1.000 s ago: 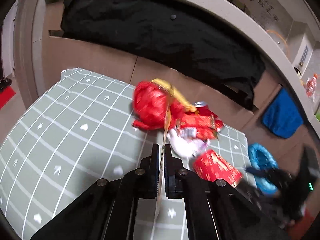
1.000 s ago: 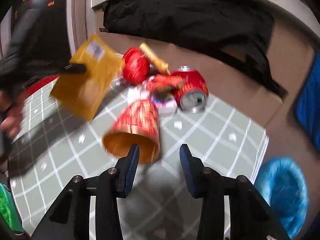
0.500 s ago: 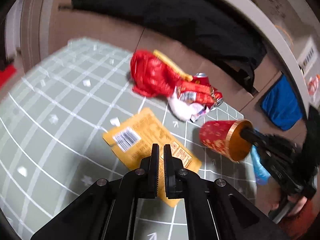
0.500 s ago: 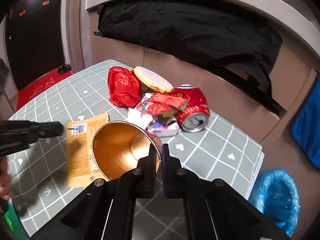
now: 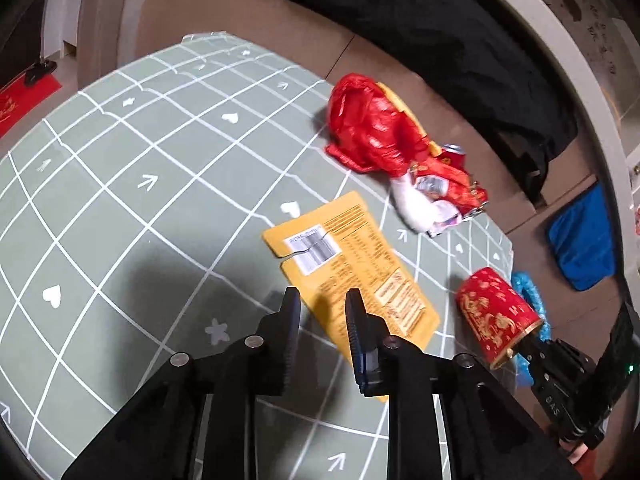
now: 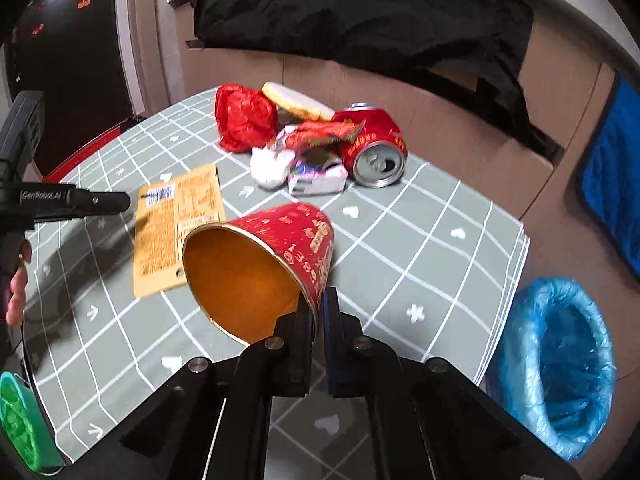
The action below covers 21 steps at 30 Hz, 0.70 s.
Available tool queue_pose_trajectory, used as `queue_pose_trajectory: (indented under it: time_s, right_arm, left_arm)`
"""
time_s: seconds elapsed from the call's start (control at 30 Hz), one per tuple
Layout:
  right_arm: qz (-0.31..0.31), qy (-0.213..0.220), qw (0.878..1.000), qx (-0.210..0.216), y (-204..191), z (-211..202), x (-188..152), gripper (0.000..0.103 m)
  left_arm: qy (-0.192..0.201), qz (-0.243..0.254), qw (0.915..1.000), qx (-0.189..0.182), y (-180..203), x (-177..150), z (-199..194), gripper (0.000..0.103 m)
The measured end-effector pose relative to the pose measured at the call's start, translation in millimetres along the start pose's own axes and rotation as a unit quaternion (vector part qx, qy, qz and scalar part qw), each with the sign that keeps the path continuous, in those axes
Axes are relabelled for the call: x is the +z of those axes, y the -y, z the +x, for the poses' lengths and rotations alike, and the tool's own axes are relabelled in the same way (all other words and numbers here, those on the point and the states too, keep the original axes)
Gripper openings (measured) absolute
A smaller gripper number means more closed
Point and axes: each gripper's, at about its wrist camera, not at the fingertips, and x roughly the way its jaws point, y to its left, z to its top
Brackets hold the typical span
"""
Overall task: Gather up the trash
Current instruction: 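Grasp the red paper cup rim with the right tool while the left tool grasps the yellow wrapper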
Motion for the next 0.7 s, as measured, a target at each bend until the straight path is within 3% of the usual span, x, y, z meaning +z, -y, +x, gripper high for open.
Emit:
queue_pose_trajectory:
  time_s: [0.23,0.37,0.53,0.63,0.7]
  right_arm:
    - [0.008,-0.016,1.0,0.013,4,10,-12,0.003]
    - [0.011,-0.026,0.999,0.019,4,18,-17,0.004]
    - [0.021,-0.028,0.999,0.027,5,25,-23,0.005]
    - [0.023,-0.022,0.999,0.032,6,23,-25,0.006]
    - [0.018,-0.02,0.999,0.026,6,23,-24,0.006]
  left_arm:
    - [-0.008,-0.007,0.9996,0.025,-11,26,18,0.025]
    - [-0.007,-0.013,0.9998,0.016,-8,30,31,0.026]
    - [-0.002,0.01,0.9999,-0.005,13,33,45,0.026]
    - [-0.035,0.031,0.9973,-0.056,27,30,54,0.027]
    - [-0.037,0.053,0.996,-0.062,38,27,56,0.027]
